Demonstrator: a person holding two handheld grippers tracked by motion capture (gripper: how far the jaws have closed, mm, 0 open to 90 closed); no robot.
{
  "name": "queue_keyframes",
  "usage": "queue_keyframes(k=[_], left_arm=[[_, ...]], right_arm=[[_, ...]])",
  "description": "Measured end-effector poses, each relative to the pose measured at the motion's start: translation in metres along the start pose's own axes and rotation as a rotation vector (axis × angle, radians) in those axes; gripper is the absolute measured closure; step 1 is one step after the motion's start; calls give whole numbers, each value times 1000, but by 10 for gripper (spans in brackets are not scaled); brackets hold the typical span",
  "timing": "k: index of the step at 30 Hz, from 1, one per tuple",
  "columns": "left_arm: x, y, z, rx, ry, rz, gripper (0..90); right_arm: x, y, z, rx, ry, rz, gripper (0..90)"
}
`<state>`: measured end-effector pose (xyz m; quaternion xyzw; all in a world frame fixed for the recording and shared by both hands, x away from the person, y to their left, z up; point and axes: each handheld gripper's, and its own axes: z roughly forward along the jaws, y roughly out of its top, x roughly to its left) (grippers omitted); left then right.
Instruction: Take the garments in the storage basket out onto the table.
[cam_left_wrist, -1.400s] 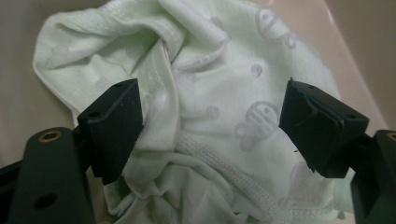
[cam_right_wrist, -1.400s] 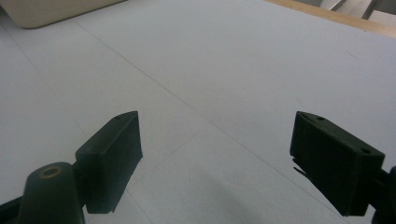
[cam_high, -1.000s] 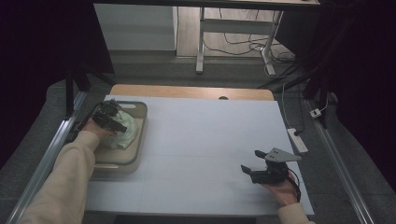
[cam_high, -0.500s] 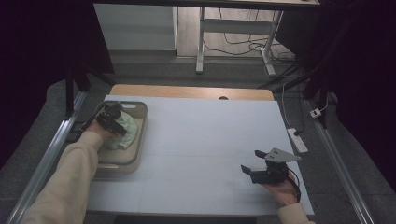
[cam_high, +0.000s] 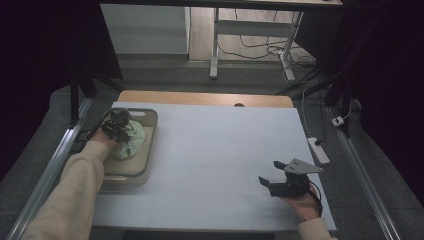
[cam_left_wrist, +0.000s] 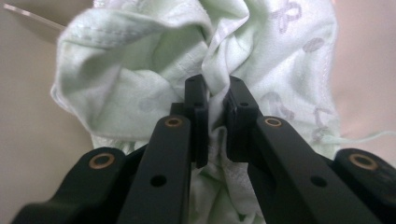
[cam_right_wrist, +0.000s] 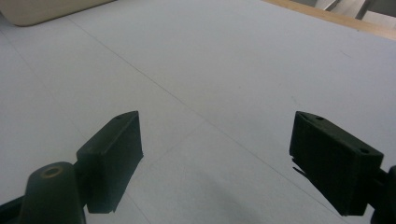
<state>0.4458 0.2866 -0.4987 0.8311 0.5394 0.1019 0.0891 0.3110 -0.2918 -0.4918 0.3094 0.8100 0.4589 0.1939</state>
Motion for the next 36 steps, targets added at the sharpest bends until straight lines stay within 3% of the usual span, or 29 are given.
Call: queue_keyframes(k=[12, 15, 19, 29, 36], left_arm=[[3, -15, -29, -171, -40, -47, 809], [4, -21, -36, -243, -104, -81, 809], [2, -25, -42, -287, -81, -89, 809], [-2, -39, -57, -414, -76, -106, 809], [5, -48, -66, -485, -86, -139, 809]], right_arm=[[0, 0, -1, 5, -2, -1, 168], [0, 0, 0, 3, -1, 3, 169], [1, 0, -1, 4, -1, 2, 170], [2, 0, -1, 4, 2, -2, 170], [2, 0, -1, 3, 0, -3, 170]])
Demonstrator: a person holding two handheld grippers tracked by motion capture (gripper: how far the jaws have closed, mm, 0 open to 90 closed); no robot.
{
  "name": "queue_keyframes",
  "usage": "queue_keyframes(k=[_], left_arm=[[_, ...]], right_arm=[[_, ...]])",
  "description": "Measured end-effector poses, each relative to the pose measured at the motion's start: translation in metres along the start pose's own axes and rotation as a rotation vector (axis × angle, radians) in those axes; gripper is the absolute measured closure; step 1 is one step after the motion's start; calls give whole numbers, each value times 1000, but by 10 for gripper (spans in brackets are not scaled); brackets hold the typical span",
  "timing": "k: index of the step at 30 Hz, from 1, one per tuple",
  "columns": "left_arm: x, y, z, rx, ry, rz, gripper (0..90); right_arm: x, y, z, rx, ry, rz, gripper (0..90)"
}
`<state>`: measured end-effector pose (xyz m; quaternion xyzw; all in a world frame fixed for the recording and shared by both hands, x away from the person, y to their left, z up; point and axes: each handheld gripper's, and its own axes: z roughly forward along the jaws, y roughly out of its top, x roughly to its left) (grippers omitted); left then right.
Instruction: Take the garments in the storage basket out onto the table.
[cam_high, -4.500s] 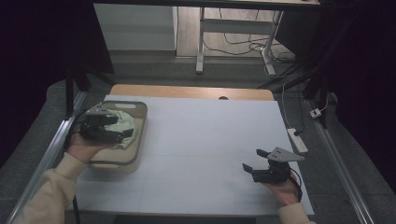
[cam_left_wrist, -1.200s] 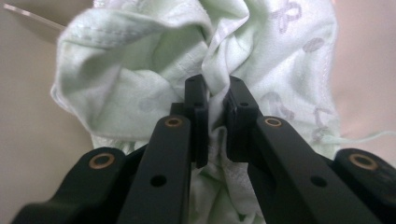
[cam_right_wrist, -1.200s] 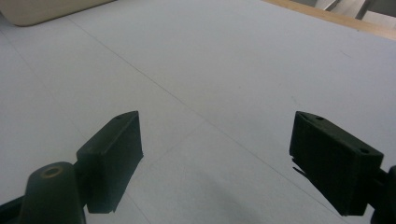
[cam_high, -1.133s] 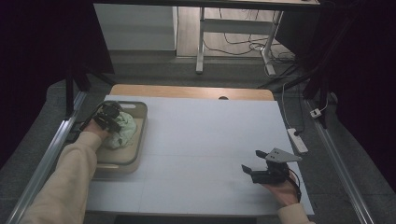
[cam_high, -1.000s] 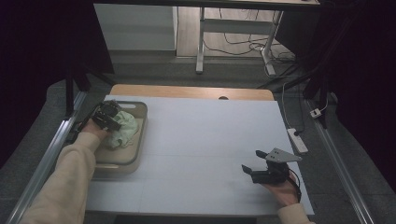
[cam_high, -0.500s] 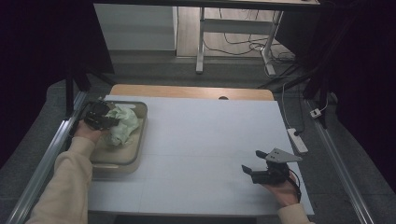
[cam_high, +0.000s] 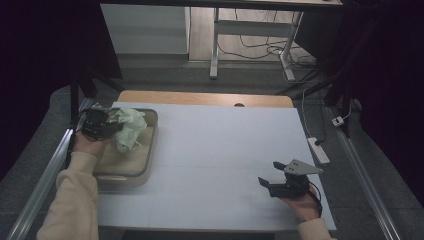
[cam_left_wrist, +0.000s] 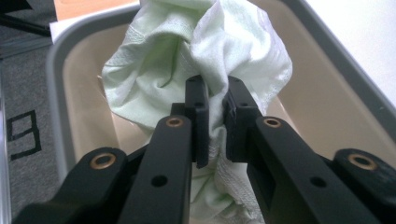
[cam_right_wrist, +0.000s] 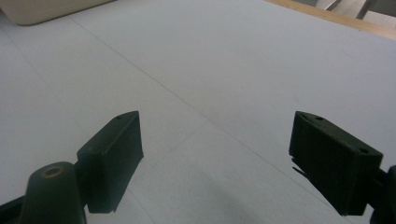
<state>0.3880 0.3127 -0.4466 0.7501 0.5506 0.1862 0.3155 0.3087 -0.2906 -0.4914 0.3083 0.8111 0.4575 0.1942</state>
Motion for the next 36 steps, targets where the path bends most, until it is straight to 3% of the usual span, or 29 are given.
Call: queue_keyframes(k=[6, 15, 21, 32, 36], left_arm=[[5, -1, -10, -56, -31, -35, 810], [3, -1, -21, -119, -67, -45, 809], [-2, 0, -25, -176, -148, -60, 809], [-3, 1, -34, -253, -207, -80, 809], [-7, 3, -38, -282, -248, -79, 809]], right_arm=[[1, 0, 0, 0, 4, -1, 170], [1, 0, -2, -13, 5, -1, 171], [-1, -2, -3, -25, 8, 21, 173], [-1, -3, -2, -25, 8, 23, 173], [-1, -4, -2, -24, 8, 23, 173]])
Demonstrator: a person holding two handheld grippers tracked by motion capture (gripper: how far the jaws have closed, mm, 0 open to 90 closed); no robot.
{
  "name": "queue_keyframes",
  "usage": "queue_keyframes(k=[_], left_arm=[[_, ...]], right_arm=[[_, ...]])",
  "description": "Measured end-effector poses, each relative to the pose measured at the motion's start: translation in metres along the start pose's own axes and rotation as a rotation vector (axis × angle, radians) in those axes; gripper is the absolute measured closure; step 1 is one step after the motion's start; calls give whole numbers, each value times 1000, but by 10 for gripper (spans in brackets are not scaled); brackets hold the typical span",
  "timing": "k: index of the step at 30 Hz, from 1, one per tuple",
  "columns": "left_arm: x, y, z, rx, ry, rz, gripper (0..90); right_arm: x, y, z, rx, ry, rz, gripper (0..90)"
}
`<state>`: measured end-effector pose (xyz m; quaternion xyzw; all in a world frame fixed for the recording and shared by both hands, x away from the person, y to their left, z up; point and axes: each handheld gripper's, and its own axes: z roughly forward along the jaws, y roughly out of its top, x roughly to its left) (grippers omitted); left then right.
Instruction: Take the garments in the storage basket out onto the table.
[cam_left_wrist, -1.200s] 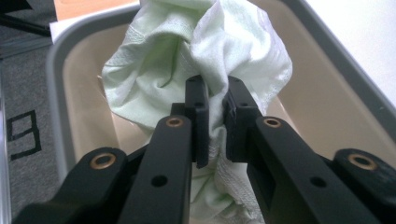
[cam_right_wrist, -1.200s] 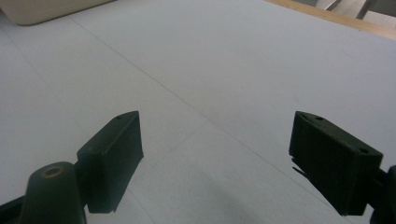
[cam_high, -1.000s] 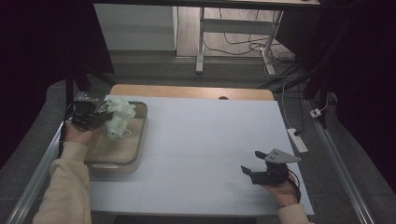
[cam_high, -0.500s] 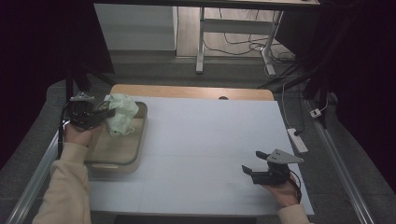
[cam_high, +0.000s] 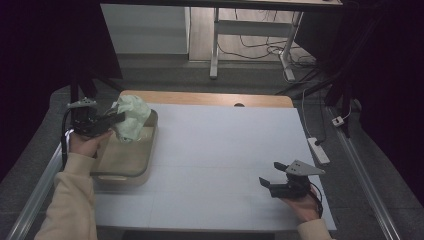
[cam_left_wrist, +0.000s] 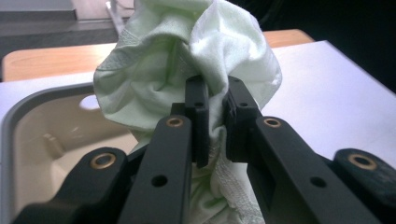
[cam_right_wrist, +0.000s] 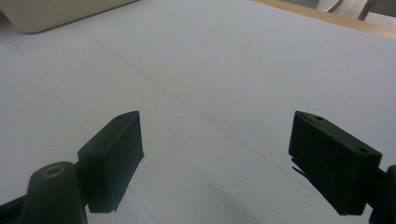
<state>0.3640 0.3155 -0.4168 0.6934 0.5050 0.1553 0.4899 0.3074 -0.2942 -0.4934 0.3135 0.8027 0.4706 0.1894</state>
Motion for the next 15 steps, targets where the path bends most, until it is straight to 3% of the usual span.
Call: queue_keyframes(k=[8, 15], left_arm=[[-10, 4, -2, -30, -63, 6, 809], [-18, 6, 0, -22, -96, 24, 808]], right_arm=[[0, 0, -1, 3, 1, -4, 173], [0, -1, 0, 6, -2, -5, 173]])
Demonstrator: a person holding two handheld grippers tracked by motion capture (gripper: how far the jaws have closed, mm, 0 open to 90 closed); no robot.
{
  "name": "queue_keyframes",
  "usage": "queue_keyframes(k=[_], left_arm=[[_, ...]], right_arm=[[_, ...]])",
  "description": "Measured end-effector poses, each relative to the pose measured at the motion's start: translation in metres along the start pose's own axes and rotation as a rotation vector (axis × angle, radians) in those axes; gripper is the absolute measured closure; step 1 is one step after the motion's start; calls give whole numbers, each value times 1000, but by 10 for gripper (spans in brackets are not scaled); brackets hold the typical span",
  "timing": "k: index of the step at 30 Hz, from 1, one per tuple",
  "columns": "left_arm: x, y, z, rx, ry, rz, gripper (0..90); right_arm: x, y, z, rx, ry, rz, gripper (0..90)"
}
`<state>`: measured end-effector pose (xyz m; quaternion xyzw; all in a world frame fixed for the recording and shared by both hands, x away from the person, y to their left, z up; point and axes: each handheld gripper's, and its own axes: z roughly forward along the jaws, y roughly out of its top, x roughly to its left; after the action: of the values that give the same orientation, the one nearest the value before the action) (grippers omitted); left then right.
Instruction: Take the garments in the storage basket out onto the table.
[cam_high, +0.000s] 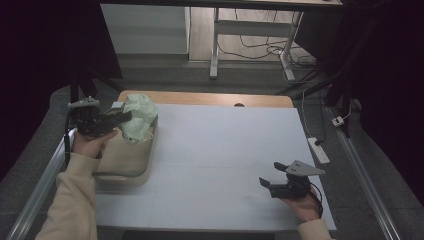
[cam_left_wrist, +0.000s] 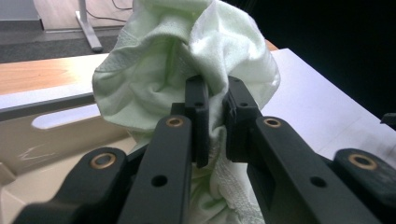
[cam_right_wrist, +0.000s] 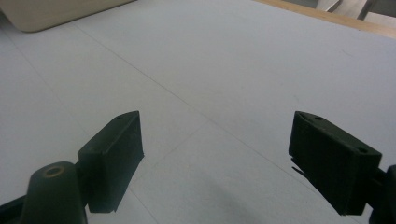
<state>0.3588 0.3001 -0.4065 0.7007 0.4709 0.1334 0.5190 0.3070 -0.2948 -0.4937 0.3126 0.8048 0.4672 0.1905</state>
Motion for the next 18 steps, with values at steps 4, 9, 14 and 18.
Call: queue_keyframes(k=[4, 9, 14, 18], left_arm=[[-6, 2, 2, -6, -31, 7, 809], [-15, 5, 2, -15, -60, 24, 809], [-22, 6, 3, -22, -93, 31, 808], [-27, 6, 7, -20, -118, 38, 808]], right_arm=[[0, 0, -1, 1, -2, -1, 173], [0, 0, -1, 2, -3, -1, 173], [1, 0, 0, -4, -4, -2, 174], [1, 0, -1, -2, -6, -4, 174]])
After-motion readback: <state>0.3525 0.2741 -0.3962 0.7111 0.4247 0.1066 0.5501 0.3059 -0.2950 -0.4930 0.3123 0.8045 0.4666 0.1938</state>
